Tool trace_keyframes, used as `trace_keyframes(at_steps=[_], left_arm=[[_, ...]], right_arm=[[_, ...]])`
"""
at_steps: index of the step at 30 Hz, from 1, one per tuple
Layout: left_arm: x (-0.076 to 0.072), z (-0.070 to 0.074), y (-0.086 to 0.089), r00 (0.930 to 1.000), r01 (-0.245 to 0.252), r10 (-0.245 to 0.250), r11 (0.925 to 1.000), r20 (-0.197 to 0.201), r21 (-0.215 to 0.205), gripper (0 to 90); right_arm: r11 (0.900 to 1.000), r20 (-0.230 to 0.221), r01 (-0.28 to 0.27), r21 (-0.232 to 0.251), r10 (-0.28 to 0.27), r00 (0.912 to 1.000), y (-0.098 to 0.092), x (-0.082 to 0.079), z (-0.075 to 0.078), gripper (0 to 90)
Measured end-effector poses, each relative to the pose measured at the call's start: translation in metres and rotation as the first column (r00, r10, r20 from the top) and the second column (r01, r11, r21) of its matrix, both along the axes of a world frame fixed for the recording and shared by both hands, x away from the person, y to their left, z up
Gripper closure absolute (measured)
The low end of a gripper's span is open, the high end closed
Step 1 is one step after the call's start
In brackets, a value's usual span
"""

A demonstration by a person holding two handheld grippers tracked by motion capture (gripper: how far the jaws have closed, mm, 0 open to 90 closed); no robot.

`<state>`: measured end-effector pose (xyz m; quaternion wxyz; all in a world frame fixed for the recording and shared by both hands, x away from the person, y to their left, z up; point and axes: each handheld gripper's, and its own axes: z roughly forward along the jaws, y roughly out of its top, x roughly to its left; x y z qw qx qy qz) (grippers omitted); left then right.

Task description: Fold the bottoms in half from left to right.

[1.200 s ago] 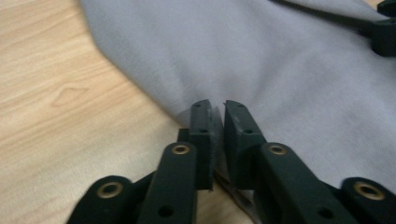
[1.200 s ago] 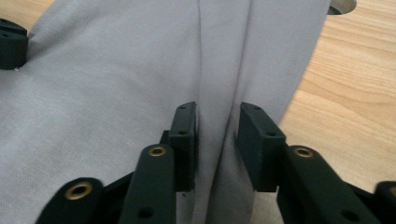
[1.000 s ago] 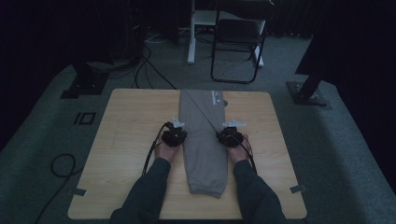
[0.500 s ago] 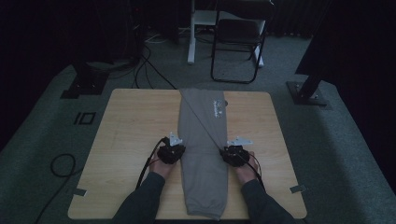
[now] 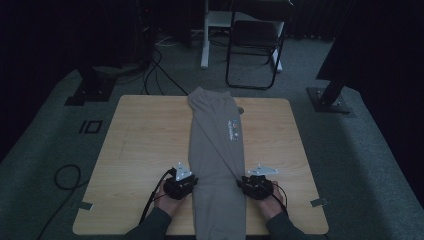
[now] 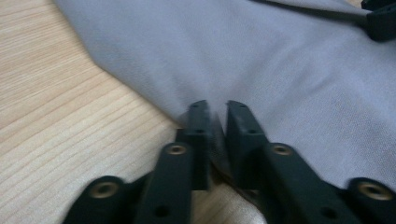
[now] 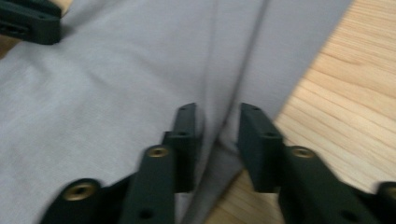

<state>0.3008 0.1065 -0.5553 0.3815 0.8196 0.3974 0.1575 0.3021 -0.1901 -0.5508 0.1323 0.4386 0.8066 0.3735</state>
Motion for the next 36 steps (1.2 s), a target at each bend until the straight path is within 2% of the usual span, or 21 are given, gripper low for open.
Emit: trace_keyframes(at_steps=[2,3,4,6,8,10,15,19,21,25,27,30,32,33,34,36], left_arm=[[0.002,0.000,0.000,1.0000,0.008,-0.008,1.0000,0.005,0.002,67.4],[0.011,0.004,0.001,0.9996,0.000,0.000,1.0000,0.027,0.008,67.4],[0.016,0.007,0.002,0.9991,-0.007,0.007,1.0000,0.042,0.002,64.2],[0.030,0.011,0.003,0.9968,-0.039,0.039,0.9992,0.070,0.002,63.8],[0.047,0.014,0.005,0.9946,-0.074,0.074,0.9972,0.073,-0.003,63.7],[0.065,0.015,0.005,0.9906,-0.110,0.108,0.9939,0.083,0.010,63.8],[0.101,0.012,0.002,0.9846,-0.164,0.162,0.9859,0.066,0.032,63.8],[0.111,0.004,-0.001,0.9818,-0.188,0.187,0.9821,0.033,0.015,64.8],[0.111,0.001,-0.004,0.9827,-0.183,0.182,0.9823,0.034,0.038,66.3],[0.111,0.001,-0.004,0.9825,-0.184,0.183,0.9821,0.036,0.040,70.2],[0.111,0.001,-0.004,0.9820,-0.187,0.185,0.9816,0.036,0.040,71.1],[0.110,0.001,-0.004,0.9819,-0.187,0.186,0.9814,0.037,0.042,71.1],[0.110,0.001,-0.005,0.9815,-0.189,0.188,0.9810,0.038,0.043,71.1],[0.110,0.001,-0.005,0.9815,-0.189,0.188,0.9810,0.038,0.043,71.1],[0.110,0.001,-0.005,0.9815,-0.188,0.186,0.9809,0.043,0.048,71.2],[0.110,0.001,-0.006,0.9815,-0.188,0.186,0.9808,0.044,0.050,71.3]], right_arm=[[1.000,0.008,-0.013,-0.007,0.013,0.9999,0.002,0.000,0.000,62.8],[1.000,0.019,-0.016,-0.019,0.017,0.9997,0.004,0.001,0.000,58.9],[0.998,0.049,-0.018,-0.052,0.021,0.9986,0.010,0.007,0.003,49.6],[0.997,0.095,-0.016,-0.080,0.023,0.9952,0.017,0.018,0.007,44.1],[0.996,0.104,-0.010,-0.086,0.019,0.9943,0.025,0.035,0.010,40.8],[0.994,0.119,0.003,-0.105,0.010,0.9929,0.036,0.054,0.012,38.8],[0.992,0.101,0.017,-0.125,-0.004,0.9949,0.064,0.103,0.018,34.8],[0.990,0.091,0.019,-0.138,-0.006,0.9959,0.083,0.132,0.019,32.8],[0.991,0.066,0.022,-0.135,-0.014,0.9977,0.089,0.143,0.016,31.8],[0.987,0.044,0.023,-0.161,-0.016,0.9989,0.093,0.153,0.005,29.8],[0.986,0.062,0.038,-0.162,-0.028,0.9977,0.089,0.152,0.003,31.4],[0.974,0.089,0.114,-0.198,-0.097,0.9912,0.072,0.154,0.005,37.1],[0.966,0.096,0.162,-0.203,-0.145,0.9848,0.055,0.155,0.005,40.9],[0.966,0.096,0.162,-0.203,-0.145,0.9848,0.055,0.155,0.005,40.9],[0.957,0.090,0.225,-0.184,-0.212,0.9731,0.028,0.156,0.005,46.7],[0.954,0.085,0.248,-0.166,-0.237,0.9678,0.014,0.156,0.005,51.7]])
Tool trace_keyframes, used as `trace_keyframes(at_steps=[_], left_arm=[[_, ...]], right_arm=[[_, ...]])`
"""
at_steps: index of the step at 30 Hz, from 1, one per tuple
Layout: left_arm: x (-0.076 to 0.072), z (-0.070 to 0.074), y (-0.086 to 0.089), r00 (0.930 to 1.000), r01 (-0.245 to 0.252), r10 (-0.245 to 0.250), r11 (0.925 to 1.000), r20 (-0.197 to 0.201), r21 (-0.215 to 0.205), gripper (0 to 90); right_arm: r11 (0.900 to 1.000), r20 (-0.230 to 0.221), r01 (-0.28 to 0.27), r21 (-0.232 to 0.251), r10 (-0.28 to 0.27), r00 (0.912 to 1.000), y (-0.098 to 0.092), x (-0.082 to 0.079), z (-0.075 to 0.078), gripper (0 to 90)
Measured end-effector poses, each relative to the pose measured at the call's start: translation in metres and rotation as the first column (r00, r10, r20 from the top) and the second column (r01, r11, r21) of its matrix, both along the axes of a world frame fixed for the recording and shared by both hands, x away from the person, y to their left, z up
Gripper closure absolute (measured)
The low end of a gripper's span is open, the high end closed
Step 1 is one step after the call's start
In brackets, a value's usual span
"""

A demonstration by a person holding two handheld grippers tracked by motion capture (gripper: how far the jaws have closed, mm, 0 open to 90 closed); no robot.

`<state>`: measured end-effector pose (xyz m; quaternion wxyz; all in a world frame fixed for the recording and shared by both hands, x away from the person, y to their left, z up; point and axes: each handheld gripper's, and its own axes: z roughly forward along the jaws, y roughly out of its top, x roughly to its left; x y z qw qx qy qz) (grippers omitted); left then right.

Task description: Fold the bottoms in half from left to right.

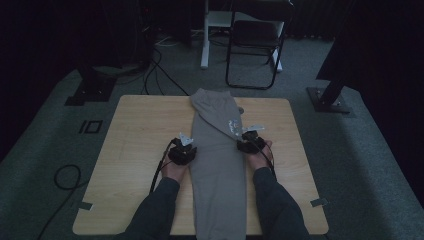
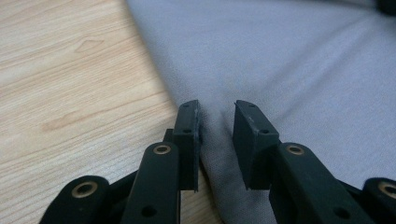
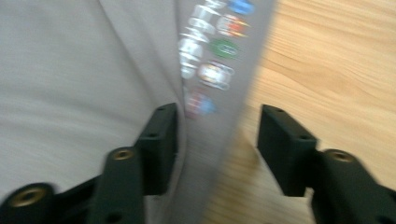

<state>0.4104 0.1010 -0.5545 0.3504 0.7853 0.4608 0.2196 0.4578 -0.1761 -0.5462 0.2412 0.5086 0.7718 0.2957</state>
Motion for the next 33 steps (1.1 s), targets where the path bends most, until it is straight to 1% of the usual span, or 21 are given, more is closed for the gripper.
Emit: trace_keyframes(at_steps=[1,2,3,4,6,7,8,9,10,11,13,14,17,21,22,23,25,27,29,31,33], left_arm=[[0.000,0.000,0.000,1.0000,-0.001,0.001,1.0000,0.002,0.002,71.3],[0.000,0.000,0.000,1.0000,-0.001,0.001,1.0000,0.002,0.002,71.2],[-0.001,0.000,-0.001,1.0000,0.001,-0.001,1.0000,0.006,0.007,71.2],[-0.001,0.000,-0.002,1.0000,0.002,-0.002,1.0000,0.009,0.007,71.2],[-0.001,0.000,-0.002,1.0000,0.004,-0.004,1.0000,0.008,0.007,71.2],[-0.001,0.000,-0.001,0.9999,0.012,-0.012,0.9999,0.005,0.003,73.4],[-0.001,0.000,-0.001,0.9999,0.012,-0.012,0.9999,0.005,0.003,75.8],[-0.002,0.000,-0.002,0.9998,0.021,-0.021,0.9998,0.005,0.004,75.8],[-0.003,0.000,-0.003,0.9995,0.030,-0.030,0.9995,0.008,0.011,81.6],[-0.003,0.000,-0.003,0.9995,0.030,-0.030,0.9995,0.008,0.011,82.9],[-0.006,0.000,-0.003,0.9991,0.041,-0.041,0.9991,0.008,0.012,83.4],[-0.008,0.000,-0.003,0.9990,0.044,-0.044,0.9990,0.007,0.005,83.7],[-0.018,0.000,0.002,0.9984,0.057,-0.057,0.9984,-0.004,-0.008,83.5],[-0.039,-0.001,0.008,0.9976,0.065,-0.066,0.9970,-0.020,-0.042,83.0],[-0.047,-0.001,0.009,0.9969,0.075,-0.076,0.9965,-0.020,-0.035,82.8],[-0.052,-0.001,0.010,0.9963,0.084,-0.084,0.9960,-0.017,-0.030,82.5],[-0.066,-0.001,0.011,0.9950,0.097,-0.098,0.9946,-0.019,-0.038,82.4],[-0.081,-0.001,0.011,0.9925,0.120,-0.121,0.9923,-0.018,-0.029,82.4],[-0.091,0.000,0.011,0.9896,0.142,-0.142,0.9897,-0.021,-0.021,80.7],[-0.096,0.000,0.012,0.9877,0.154,-0.155,0.9876,-0.026,-0.032,75.4],[-0.094,0.002,0.013,0.9875,0.157,-0.157,0.9867,-0.012,-0.042,70.5]], right_arm=[[1.000,0.001,0.009,0.006,-0.009,1.0000,-0.005,-0.001,0.000,54.0],[1.000,0.001,0.009,0.006,-0.009,1.0000,-0.005,-0.001,0.000,54.0],[1.000,-0.002,0.002,0.022,-0.001,1.0000,-0.012,-0.002,-0.001,56.4],[1.000,-0.001,-0.005,0.023,0.005,1.0000,-0.013,-0.002,-0.001,57.4],[1.000,0.003,-0.020,0.009,0.020,0.9998,-0.011,-0.003,0.000,61.3],[1.000,0.005,-0.028,0.000,0.028,0.9996,-0.010,-0.004,0.000,67.2],[1.000,0.005,-0.028,0.000,0.028,0.9996,-0.010,-0.004,0.000,67.2],[0.999,0.000,-0.037,0.006,0.037,0.9993,-0.009,-0.004,0.000,72.2],[0.998,0.003,-0.059,0.001,0.059,0.9983,-0.006,-0.005,0.000,81.2],[0.998,0.003,-0.059,0.001,0.059,0.9983,-0.006,-0.005,0.000,81.2],[0.998,-0.002,-0.068,-0.005,0.068,0.9977,-0.003,-0.008,0.000,85.7],[0.997,-0.007,-0.072,-0.009,0.072,0.9974,-0.001,-0.010,0.001,86.5],[0.996,-0.010,-0.084,-0.003,0.084,0.9964,-0.003,-0.019,0.000,86.3],[0.994,-0.020,-0.106,0.035,0.107,0.9940,-0.008,-0.038,0.000,84.2],[0.992,-0.023,-0.117,0.044,0.118,0.9927,-0.010,-0.044,0.000,83.7],[0.990,-0.028,-0.129,0.053,0.131,0.9910,-0.011,-0.051,0.000,82.9],[0.987,-0.032,-0.147,0.059,0.149,0.9883,-0.014,-0.061,0.000,82.2],[0.984,-0.044,-0.165,0.068,0.168,0.9848,-0.016,-0.073,0.000,82.0],[0.980,-0.049,-0.187,0.064,0.190,0.9805,-0.017,-0.085,0.001,82.0],[0.977,-0.047,-0.205,0.062,0.208,0.9770,-0.018,-0.095,0.001,81.8],[0.976,-0.052,-0.211,0.056,0.214,0.9754,-0.018,-0.099,0.001,80.4]])
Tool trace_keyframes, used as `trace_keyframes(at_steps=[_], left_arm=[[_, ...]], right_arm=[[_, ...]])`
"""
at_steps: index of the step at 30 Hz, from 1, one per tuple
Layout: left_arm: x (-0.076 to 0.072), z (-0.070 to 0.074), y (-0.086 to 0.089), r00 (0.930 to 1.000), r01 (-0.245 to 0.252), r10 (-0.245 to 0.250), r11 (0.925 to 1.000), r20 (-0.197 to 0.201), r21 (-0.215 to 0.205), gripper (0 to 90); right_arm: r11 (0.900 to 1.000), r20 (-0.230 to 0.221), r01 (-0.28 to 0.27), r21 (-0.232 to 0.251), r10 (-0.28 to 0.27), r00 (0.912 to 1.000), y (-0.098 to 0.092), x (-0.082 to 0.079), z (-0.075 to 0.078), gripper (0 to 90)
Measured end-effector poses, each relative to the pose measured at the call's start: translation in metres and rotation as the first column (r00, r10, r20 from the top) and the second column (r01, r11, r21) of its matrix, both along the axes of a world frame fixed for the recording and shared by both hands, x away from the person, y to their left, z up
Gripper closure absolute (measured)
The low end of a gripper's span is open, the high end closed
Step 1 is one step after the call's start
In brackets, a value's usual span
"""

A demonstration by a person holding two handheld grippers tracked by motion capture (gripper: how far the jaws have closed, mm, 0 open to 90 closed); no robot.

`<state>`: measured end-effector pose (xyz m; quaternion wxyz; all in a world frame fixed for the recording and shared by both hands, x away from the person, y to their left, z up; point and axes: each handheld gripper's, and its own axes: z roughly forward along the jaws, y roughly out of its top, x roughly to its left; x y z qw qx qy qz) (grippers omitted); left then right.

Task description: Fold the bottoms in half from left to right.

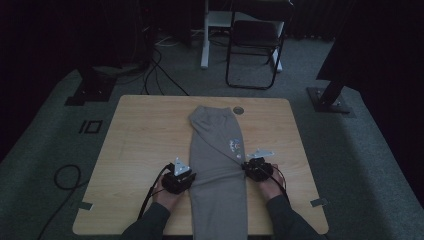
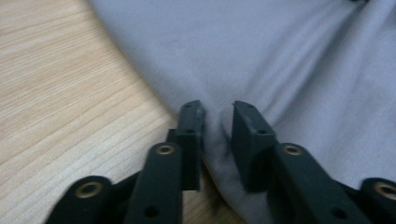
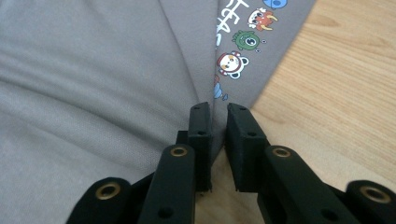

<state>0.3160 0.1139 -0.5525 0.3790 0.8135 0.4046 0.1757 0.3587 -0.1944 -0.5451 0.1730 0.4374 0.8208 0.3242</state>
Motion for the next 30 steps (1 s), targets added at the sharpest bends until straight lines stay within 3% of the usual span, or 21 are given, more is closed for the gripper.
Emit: trace_keyframes(at_steps=[3,6,10,12,13,19,22,24,25,29,30], left_arm=[[0.012,0.008,0.003,0.9994,-0.026,0.026,0.9995,0.025,-0.017,66.1],[0.031,0.017,0.005,0.9967,-0.055,0.057,0.9976,0.057,-0.043,66.0],[0.067,0.016,-0.002,0.9978,-0.065,0.065,0.9975,0.009,-0.028,72.8],[0.074,0.013,-0.004,0.9980,-0.064,0.063,0.9976,-0.007,-0.027,80.2],[0.084,0.007,-0.010,0.9964,-0.078,0.077,0.9964,-0.035,-0.033,84.6],[0.085,0.001,-0.018,0.9960,-0.086,0.086,0.9962,-0.025,0.018,89.7],[0.085,-0.001,-0.018,0.9959,-0.089,0.089,0.9959,-0.012,0.015,89.8],[0.083,-0.002,-0.018,0.9960,-0.089,0.089,0.9959,-0.003,0.015,89.8],[0.083,-0.002,-0.018,0.9958,-0.092,0.092,0.9957,0.000,0.014,89.8],[0.082,-0.002,-0.019,0.9959,-0.091,0.091,0.9955,0.008,0.027,89.9],[0.082,-0.002,-0.019,0.9959,-0.091,0.091,0.9955,0.008,0.027,89.9]], right_arm=[[1.000,-0.012,0.001,-0.005,-0.001,0.9999,0.000,0.003,0.002,68.9],[1.000,0.009,0.000,0.011,0.000,1.0000,0.003,0.013,0.005,58.0],[0.998,0.049,-0.059,-0.014,0.059,0.9970,0.025,0.035,0.013,49.0],[0.997,0.068,-0.069,-0.030,0.071,0.9951,0.032,0.040,0.015,48.1],[0.994,0.079,-0.094,-0.053,0.098,0.9920,0.052,0.058,0.018,44.2],[0.992,0.068,-0.105,-0.076,0.110,0.9916,0.082,0.081,0.014,39.6],[0.987,0.046,-0.117,-0.108,0.123,0.9914,0.101,0.092,0.005,34.4],[0.987,0.044,-0.116,-0.109,0.121,0.9916,0.103,0.094,0.002,32.6],[0.992,0.034,-0.103,-0.073,0.105,0.9938,0.103,0.099,0.000,32.2],[0.996,0.032,-0.053,-0.077,0.055,0.9979,0.092,0.102,0.002,48.0],[0.996,0.032,-0.053,-0.077,0.055,0.9979,0.092,0.102,0.002,48.0]])
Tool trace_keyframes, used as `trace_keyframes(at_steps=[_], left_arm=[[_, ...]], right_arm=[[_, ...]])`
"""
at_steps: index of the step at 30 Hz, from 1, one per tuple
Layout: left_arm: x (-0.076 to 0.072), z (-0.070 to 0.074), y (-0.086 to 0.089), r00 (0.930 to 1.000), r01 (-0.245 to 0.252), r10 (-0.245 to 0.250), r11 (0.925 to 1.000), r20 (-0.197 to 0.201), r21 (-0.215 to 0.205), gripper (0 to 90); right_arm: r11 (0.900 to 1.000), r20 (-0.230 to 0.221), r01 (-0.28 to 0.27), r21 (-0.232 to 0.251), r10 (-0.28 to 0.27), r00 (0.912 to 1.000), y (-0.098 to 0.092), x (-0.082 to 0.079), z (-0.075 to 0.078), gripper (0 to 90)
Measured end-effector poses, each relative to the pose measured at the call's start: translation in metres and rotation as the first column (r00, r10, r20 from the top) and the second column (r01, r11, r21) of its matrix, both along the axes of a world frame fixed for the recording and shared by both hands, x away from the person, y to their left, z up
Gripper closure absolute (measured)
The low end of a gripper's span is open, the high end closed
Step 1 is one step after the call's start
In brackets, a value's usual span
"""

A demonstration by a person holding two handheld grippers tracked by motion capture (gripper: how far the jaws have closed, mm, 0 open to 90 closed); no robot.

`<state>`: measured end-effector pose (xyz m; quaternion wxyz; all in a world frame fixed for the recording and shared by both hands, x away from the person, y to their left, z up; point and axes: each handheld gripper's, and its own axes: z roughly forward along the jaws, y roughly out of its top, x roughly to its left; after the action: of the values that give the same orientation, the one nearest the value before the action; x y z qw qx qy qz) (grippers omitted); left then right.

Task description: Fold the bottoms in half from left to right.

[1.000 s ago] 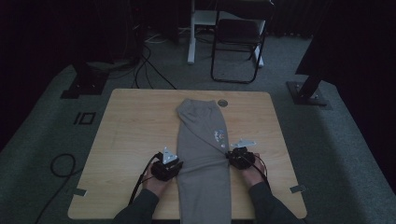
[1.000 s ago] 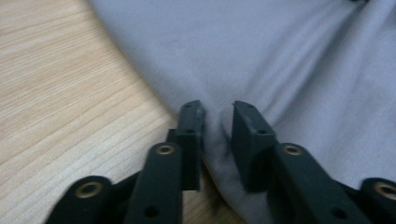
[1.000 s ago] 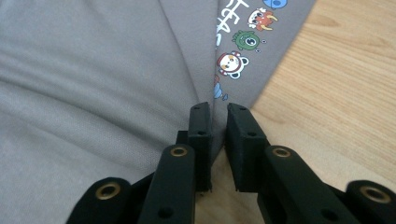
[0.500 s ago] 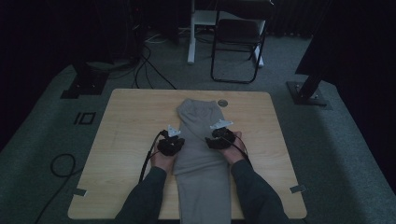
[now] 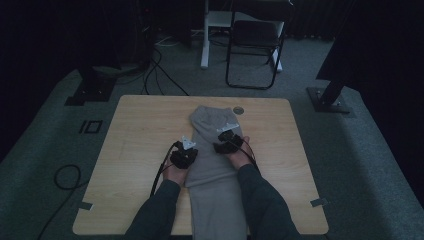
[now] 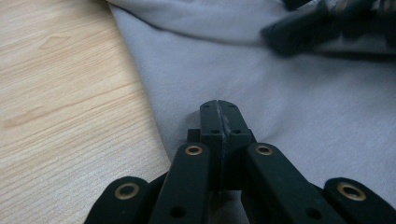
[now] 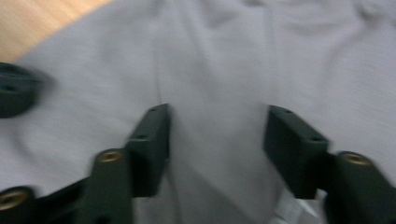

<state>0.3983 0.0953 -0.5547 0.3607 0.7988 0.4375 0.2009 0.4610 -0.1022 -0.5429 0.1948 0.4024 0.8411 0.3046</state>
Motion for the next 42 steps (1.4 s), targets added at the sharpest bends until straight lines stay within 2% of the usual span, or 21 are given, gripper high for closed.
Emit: trace_keyframes(at_steps=[1,2,4,5,6,7,10,12,14,16,17,21,22,24,25,29,32,37,39,41,42], left_arm=[[0.000,0.000,0.000,1.0000,0.000,0.000,1.0000,0.000,0.000,89.9],[0.000,0.000,0.000,1.0000,0.000,0.000,1.0000,0.000,0.001,89.9],[0.000,0.000,0.000,1.0000,0.001,-0.001,1.0000,0.002,0.002,89.9],[0.000,0.000,-0.001,1.0000,0.000,0.000,1.0000,0.003,0.004,89.9],[-0.001,0.000,-0.001,1.0000,0.002,-0.002,1.0000,0.004,0.008,89.9],[-0.001,0.000,-0.001,1.0000,0.004,-0.004,1.0000,0.004,0.008,90.0],[-0.004,0.000,-0.003,0.9998,0.017,-0.017,0.9998,0.006,0.009,90.0],[-0.007,0.000,-0.004,0.9997,0.020,-0.020,0.9997,0.010,0.011,90.0],[-0.008,0.000,-0.004,0.9998,0.018,-0.018,0.9998,0.009,0.010,89.9],[-0.008,0.000,-0.003,0.9998,0.019,-0.019,0.9998,0.009,0.006,89.9],[-0.009,0.000,-0.003,0.9998,0.018,-0.018,0.9998,0.009,0.007,89.9],[-0.009,0.000,-0.004,0.9998,0.017,-0.017,0.9998,0.010,0.010,89.8],[-0.009,0.000,-0.004,0.9998,0.017,-0.017,0.9998,0.011,0.011,89.6],[-0.009,0.000,-0.004,0.9998,0.016,-0.016,0.9998,0.012,0.013,89.5],[-0.009,0.000,-0.004,0.9998,0.015,-0.015,0.9998,0.012,0.013,89.1],[-0.009,0.000,-0.004,0.9999,0.011,-0.011,0.9999,0.012,0.010,88.1],[-0.009,0.000,-0.004,0.9999,0.010,-0.010,0.9999,0.014,0.011,87.7],[-0.009,0.000,-0.004,0.9999,0.009,-0.009,0.9999,0.014,0.012,87.5],[-0.009,0.000,-0.004,0.9999,0.010,-0.010,0.9999,0.012,0.014,87.5],[-0.009,0.000,-0.004,0.9999,0.010,-0.010,0.9998,0.012,0.014,87.5],[-0.009,0.000,-0.004,0.9999,0.011,-0.011,0.9999,0.011,0.013,87.5]], right_arm=[[1.000,0.007,0.022,-0.019,-0.022,0.9997,-0.005,0.001,0.001,54.0],[0.997,0.007,0.067,-0.035,-0.067,0.9978,-0.017,0.002,0.003,73.4],[0.993,0.001,0.115,-0.039,-0.115,0.9934,-0.033,0.002,0.003,85.5],[0.992,0.000,0.127,-0.026,-0.127,0.9920,-0.041,0.001,0.004,86.9],[0.992,0.000,0.127,-0.026,-0.127,0.9920,-0.041,0.001,0.004,86.9],[0.991,-0.010,0.136,0.017,-0.136,0.9906,-0.055,-0.002,0.003,87.9],[0.989,-0.003,0.138,0.048,-0.138,0.9904,-0.066,-0.010,0.003,87.6],[0.988,0.001,0.148,0.050,-0.148,0.9890,-0.070,-0.014,0.002,84.7],[0.982,0.024,0.191,0.000,-0.191,0.9812,-0.074,-0.017,-0.001,84.2],[0.977,0.004,0.207,0.044,-0.207,0.9783,-0.083,-0.017,-0.002,84.4],[0.975,0.000,0.221,0.034,-0.222,0.9751,-0.085,-0.018,-0.002,84.4],[0.976,0.003,0.215,0.021,-0.215,0.9766,-0.088,-0.019,-0.001,81.0],[0.976,-0.001,0.216,0.023,-0.216,0.9765,-0.089,-0.018,-0.001,77.8],[0.976,-0.002,0.215,0.026,-0.215,0.9767,-0.089,-0.018,-0.001,75.1],[0.975,0.008,0.219,0.045,-0.220,0.9755,-0.088,-0.017,0.000,63.0],[0.978,0.059,0.182,0.102,-0.189,0.9802,-0.083,-0.014,0.009,53.8],[0.987,0.070,0.138,0.084,-0.144,0.9871,-0.071,-0.007,0.012,49.3],[0.994,0.057,0.094,0.051,-0.097,0.9936,-0.051,0.007,0.009,46.1],[0.996,0.055,0.076,0.038,-0.078,0.9954,-0.044,0.012,0.005,49.5],[0.994,0.048,0.107,-0.022,-0.106,0.9932,-0.040,0.017,0.002,70.5],[0.989,0.039,0.148,-0.027,-0.146,0.9884,-0.042,0.019,0.002,79.9]])
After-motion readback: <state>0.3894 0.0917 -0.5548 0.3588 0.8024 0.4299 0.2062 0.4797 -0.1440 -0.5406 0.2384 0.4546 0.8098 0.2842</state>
